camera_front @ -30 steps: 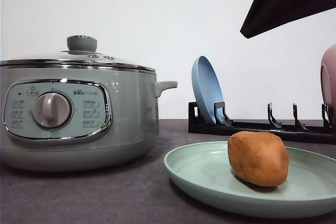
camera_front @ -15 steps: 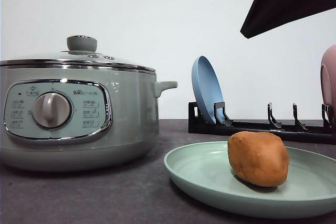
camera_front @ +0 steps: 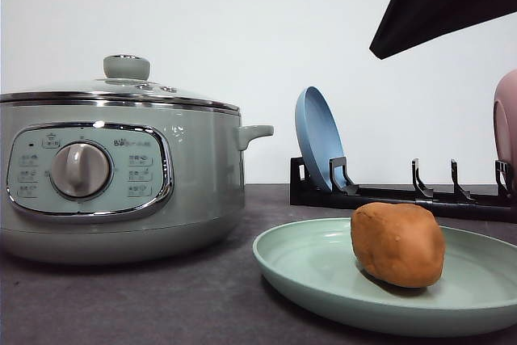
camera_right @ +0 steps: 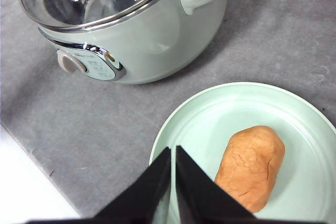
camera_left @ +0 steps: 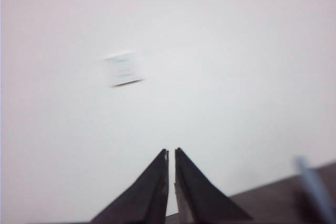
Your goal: Transfer potato from steamer to green plate
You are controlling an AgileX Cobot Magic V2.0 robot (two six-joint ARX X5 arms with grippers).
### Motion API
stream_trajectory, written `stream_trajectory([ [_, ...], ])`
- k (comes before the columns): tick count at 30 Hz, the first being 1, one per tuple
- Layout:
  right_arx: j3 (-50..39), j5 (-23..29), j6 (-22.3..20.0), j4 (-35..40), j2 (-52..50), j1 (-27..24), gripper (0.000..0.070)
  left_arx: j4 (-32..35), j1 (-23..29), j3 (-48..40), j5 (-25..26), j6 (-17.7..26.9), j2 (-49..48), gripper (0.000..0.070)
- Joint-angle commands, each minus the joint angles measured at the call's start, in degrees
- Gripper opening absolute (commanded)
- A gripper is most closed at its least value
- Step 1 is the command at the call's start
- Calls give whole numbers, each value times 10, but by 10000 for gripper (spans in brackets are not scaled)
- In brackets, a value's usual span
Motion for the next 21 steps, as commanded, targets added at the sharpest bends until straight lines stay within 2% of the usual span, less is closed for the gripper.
stream_trajectory([
  [1, 9, 0, -3, 5, 3, 5, 0, 22, 10, -54, -34, 7, -25, 15],
  [6, 9, 0, -3, 5, 3, 5, 0, 61, 27, -193, -83, 6, -103, 15],
  [13, 9, 0, -3, 5, 3, 5, 0, 61, 28, -338, -83, -1, -174, 15],
  [21, 9, 0, -3, 5, 3, 5, 0, 62, 28, -459, -83, -5, -238, 15],
])
